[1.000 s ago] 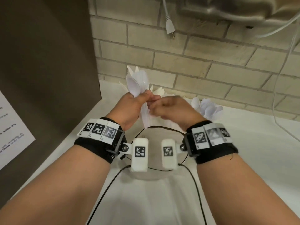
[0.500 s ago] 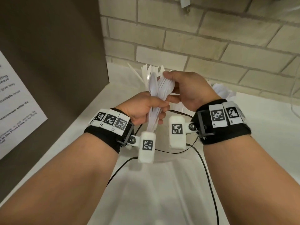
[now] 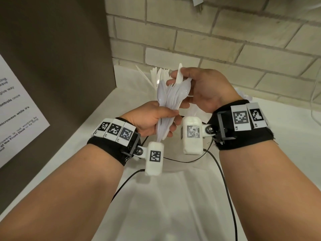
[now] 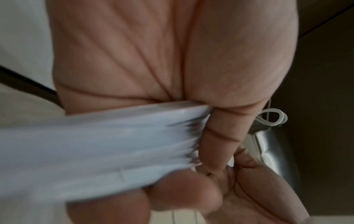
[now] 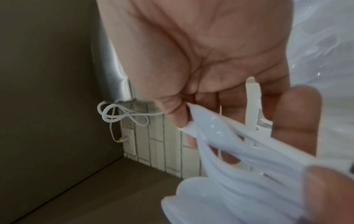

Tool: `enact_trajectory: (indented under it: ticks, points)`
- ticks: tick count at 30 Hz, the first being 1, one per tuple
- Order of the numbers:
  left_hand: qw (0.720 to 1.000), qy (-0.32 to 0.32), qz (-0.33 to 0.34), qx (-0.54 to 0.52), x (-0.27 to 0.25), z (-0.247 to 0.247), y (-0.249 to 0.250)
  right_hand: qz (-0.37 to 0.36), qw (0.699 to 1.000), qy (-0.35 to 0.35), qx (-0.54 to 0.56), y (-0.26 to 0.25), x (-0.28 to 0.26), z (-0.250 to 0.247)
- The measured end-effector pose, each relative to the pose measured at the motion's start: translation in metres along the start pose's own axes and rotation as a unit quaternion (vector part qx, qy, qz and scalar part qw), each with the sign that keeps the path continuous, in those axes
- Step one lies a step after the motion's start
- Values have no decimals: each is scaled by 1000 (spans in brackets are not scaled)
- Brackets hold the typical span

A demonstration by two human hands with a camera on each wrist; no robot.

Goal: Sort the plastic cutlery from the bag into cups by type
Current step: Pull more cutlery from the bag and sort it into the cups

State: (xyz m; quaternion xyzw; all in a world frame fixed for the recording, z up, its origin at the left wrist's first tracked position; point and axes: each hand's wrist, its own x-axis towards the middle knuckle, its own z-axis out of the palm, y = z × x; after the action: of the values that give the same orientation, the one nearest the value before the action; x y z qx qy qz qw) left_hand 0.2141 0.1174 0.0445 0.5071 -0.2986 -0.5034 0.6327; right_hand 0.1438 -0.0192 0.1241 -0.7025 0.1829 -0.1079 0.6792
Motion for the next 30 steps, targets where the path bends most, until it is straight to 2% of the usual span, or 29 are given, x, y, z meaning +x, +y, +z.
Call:
enact_trajectory:
  ticks: [3, 6, 11, 13, 16, 19, 23, 26, 30]
  points:
    - [1000, -10, 9, -19, 0, -1, -4, -21, 999, 29, 25, -2, 1, -3]
    - [999, -17, 26, -30, -1, -2, -4, -13, 1000, 19, 20, 1, 2, -2]
    - [999, 6, 33, -18, 1, -5, -4, -18, 998, 41, 45, 6, 2, 0]
    - [999, 12, 36, -16, 2, -7, -5, -20, 998, 25, 50, 6, 3, -2]
    - [998, -2, 40, -50, 1, -9, -4, -3, 999, -38, 15, 9, 4, -4]
    - [998, -13, 34, -56, 0, -12, -5, 5, 999, -47, 12, 12, 5, -6]
    - [1000, -9, 15, -11, -1, -15, -8, -7, 999, -29, -11, 8, 10, -6]
    - [1000, -27, -11, 11, -2, -15, -8, -29, 998, -12, -49, 5, 14, -7]
    - [999, -27, -19, -11, -2, -15, -7, -63, 996, -25, -62, 4, 15, -8]
